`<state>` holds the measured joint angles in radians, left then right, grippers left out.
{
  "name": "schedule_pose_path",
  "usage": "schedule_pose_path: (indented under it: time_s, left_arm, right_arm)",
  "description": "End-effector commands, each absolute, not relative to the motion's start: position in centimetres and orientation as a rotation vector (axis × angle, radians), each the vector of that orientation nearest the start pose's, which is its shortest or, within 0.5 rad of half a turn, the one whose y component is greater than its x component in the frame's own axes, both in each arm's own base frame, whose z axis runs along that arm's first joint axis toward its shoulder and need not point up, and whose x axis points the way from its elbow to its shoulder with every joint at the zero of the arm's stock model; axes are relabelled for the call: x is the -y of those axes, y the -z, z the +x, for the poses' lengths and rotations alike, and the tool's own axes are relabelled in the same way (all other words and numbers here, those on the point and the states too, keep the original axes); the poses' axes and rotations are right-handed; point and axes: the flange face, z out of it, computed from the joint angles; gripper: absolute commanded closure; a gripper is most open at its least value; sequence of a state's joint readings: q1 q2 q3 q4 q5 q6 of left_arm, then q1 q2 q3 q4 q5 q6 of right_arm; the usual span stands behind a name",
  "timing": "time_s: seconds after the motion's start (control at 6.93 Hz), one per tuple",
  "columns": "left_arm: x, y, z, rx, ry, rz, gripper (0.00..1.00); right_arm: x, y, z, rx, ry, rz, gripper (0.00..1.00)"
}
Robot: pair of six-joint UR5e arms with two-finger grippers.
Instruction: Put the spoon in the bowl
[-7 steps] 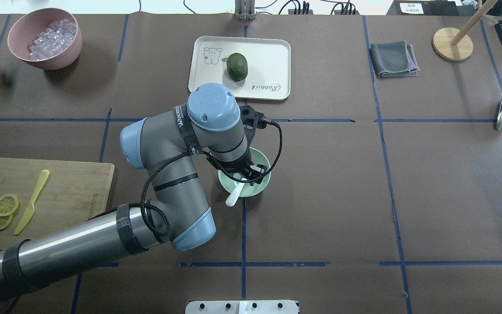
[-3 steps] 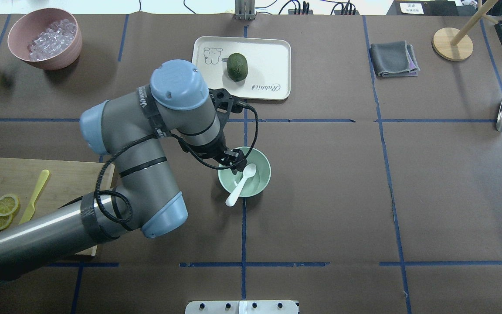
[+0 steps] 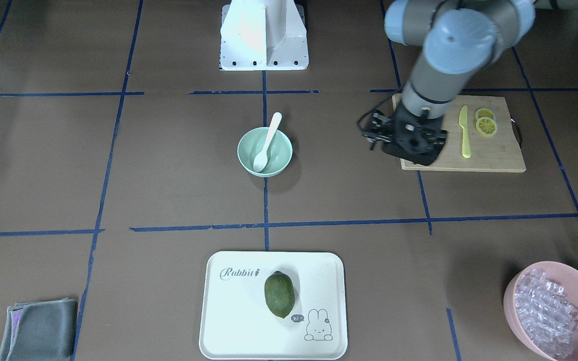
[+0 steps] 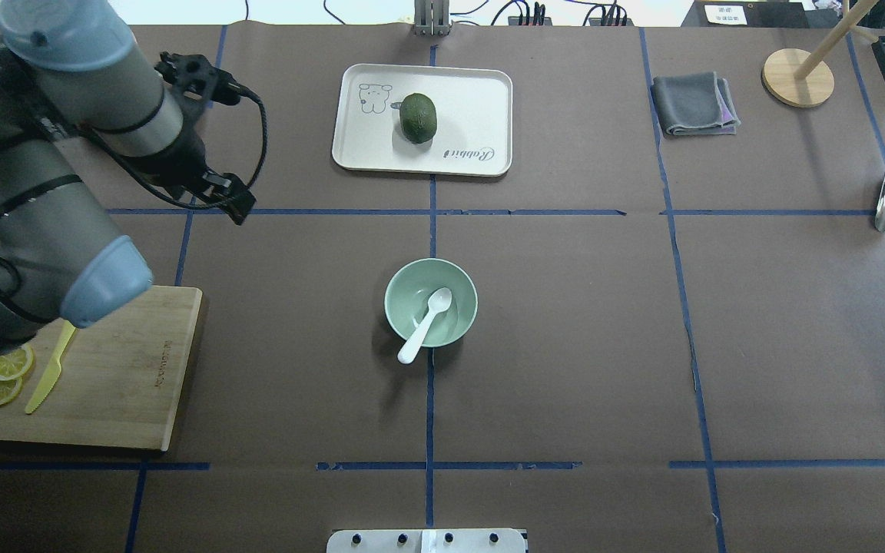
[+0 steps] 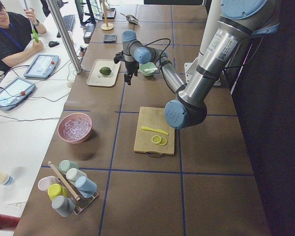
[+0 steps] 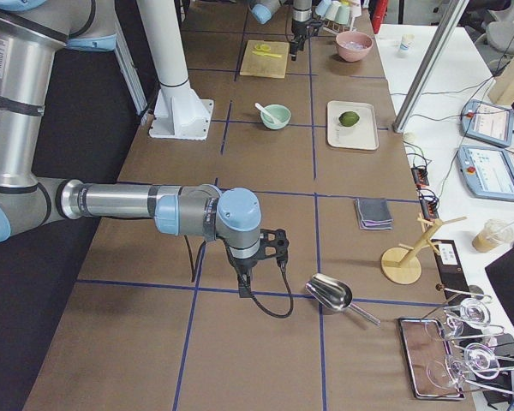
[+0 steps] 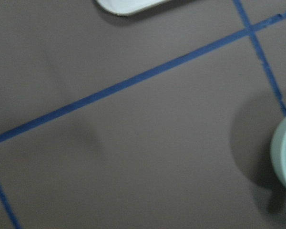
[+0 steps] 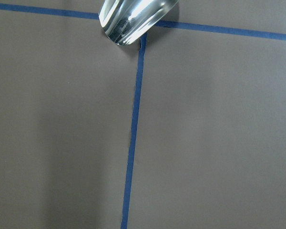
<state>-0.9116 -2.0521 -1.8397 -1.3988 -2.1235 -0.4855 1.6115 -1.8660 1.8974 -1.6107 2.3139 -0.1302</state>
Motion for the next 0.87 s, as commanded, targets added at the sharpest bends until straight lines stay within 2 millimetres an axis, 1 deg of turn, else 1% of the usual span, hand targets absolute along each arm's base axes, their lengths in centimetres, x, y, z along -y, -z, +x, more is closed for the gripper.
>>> schedule_pose_path:
  time_s: [0.0, 0.14, 0.29, 0.43, 0.58, 0.72]
  left_arm:
    - [55.4, -37.9, 16.7, -0.765, -0.181, 0.127, 0.00]
    - [54.5, -43.3, 9.7, -0.768, -0.154, 0.108, 0.00]
    - [51.5, -49.6, 5.2, -0.739, -0.222, 0.103, 0.00]
    - [48.9, -55.7, 1.1, -0.720, -0.204, 0.091, 0.00]
    - [48.3, -57.4, -3.7, -0.722, -0.113, 0.113, 0.00]
    - [46.7, -59.1, -6.0, -0.718, -0.115, 0.118, 0.00]
  right_arm:
    - [37.2, -62.8, 7.8, 0.751, 0.086, 0.061, 0.00]
    - [37.2, -62.8, 7.7, 0.772, 0.085, 0.059, 0.00]
    - [37.2, -62.7, 7.6, 0.777, 0.085, 0.060, 0.00]
    - [37.2, -62.8, 7.6, 0.777, 0.085, 0.060, 0.00]
    - [37.2, -62.9, 7.7, 0.776, 0.085, 0.060, 0.00]
    - [37.3, -62.9, 7.7, 0.776, 0.085, 0.061, 0.00]
